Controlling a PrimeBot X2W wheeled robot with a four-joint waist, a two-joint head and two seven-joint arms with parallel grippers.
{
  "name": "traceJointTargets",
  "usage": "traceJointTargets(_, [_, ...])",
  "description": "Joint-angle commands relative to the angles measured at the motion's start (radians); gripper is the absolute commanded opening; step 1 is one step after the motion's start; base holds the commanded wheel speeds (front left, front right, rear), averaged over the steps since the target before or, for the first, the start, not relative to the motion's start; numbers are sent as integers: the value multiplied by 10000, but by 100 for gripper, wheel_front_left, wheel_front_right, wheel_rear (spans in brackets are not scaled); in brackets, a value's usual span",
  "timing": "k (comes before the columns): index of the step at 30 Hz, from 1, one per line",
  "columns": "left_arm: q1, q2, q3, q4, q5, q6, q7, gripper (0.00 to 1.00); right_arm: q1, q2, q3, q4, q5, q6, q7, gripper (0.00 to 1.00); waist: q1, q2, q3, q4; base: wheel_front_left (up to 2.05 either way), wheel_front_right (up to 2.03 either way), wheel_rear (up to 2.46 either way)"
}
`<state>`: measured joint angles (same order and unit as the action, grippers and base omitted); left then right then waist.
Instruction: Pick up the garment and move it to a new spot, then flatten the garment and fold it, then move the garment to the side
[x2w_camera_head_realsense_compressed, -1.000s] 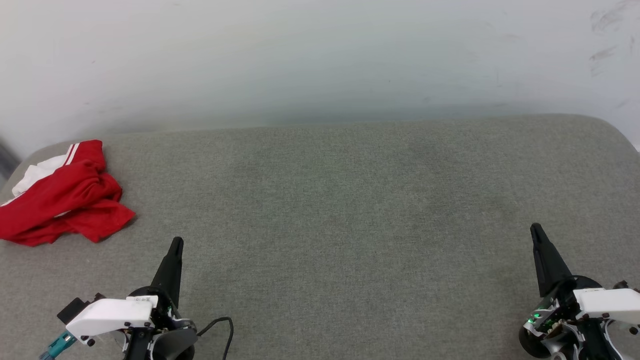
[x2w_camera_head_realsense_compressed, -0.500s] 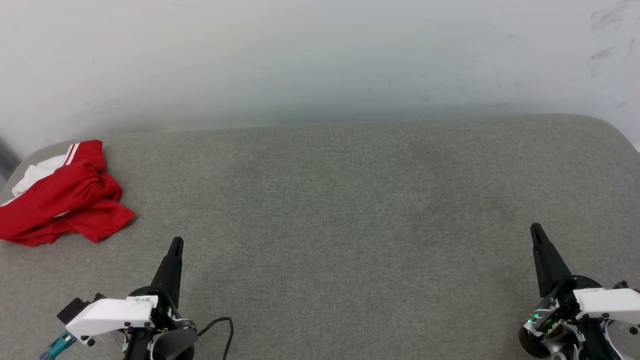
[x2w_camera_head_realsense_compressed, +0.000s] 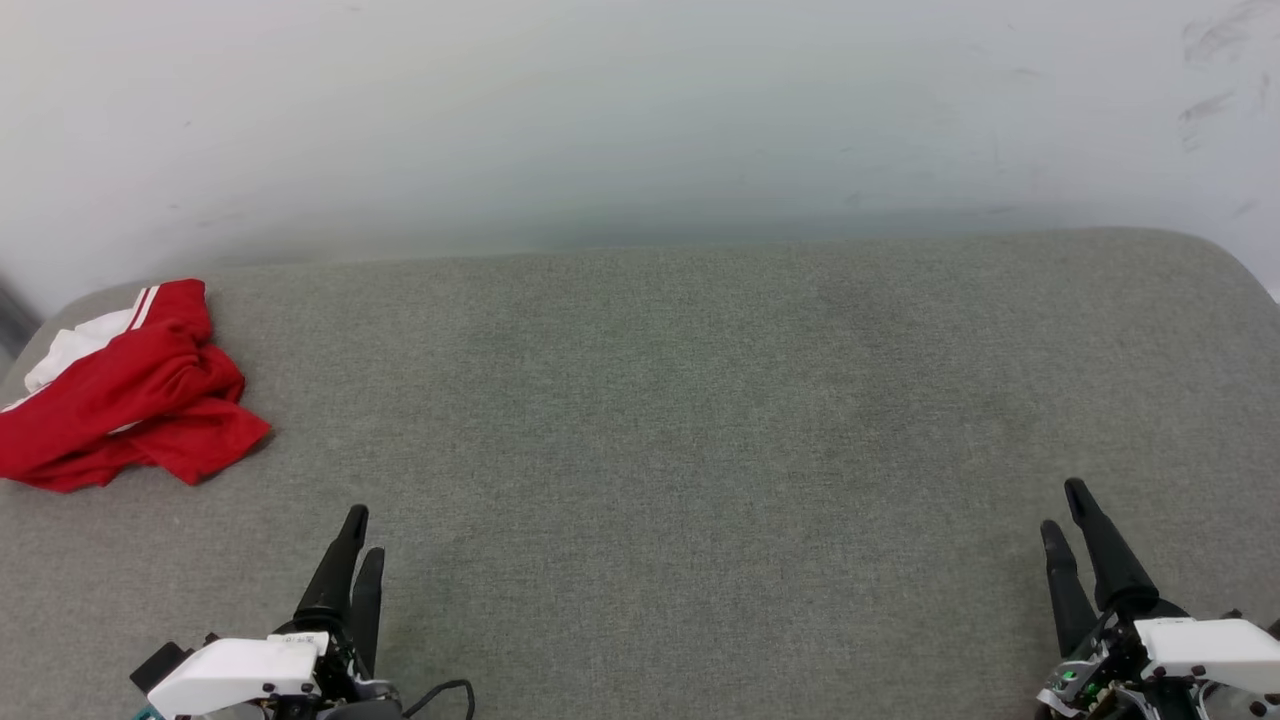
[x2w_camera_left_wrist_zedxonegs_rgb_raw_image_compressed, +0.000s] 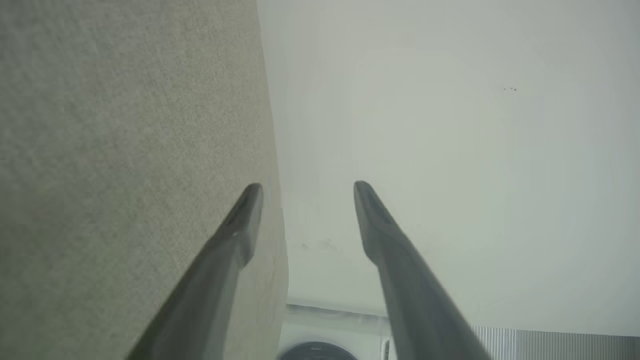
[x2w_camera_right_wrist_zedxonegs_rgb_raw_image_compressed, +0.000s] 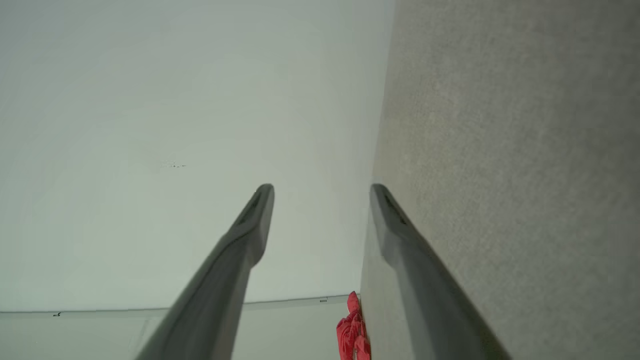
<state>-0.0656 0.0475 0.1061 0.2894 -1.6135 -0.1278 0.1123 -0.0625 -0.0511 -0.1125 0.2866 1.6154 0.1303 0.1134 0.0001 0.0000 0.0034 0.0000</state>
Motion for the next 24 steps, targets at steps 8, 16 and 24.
traceJointTargets(8, [35,11,-110,-319,283,-4,-444,100,52,-1,165,-314,-476,3,-451,100,0,0,7,-4,0,0,0])
traceJointTargets(16, [141,14,153,-221,884,-7,-818,100,153,0,111,-320,-1178,4,-824,100,0,0,7,-9,0,0,0])
traceJointTargets(24, [178,16,590,-489,1886,-10,-1158,100,70,-1,-247,-465,-3145,5,-1166,100,0,0,10,6,0,0,0])
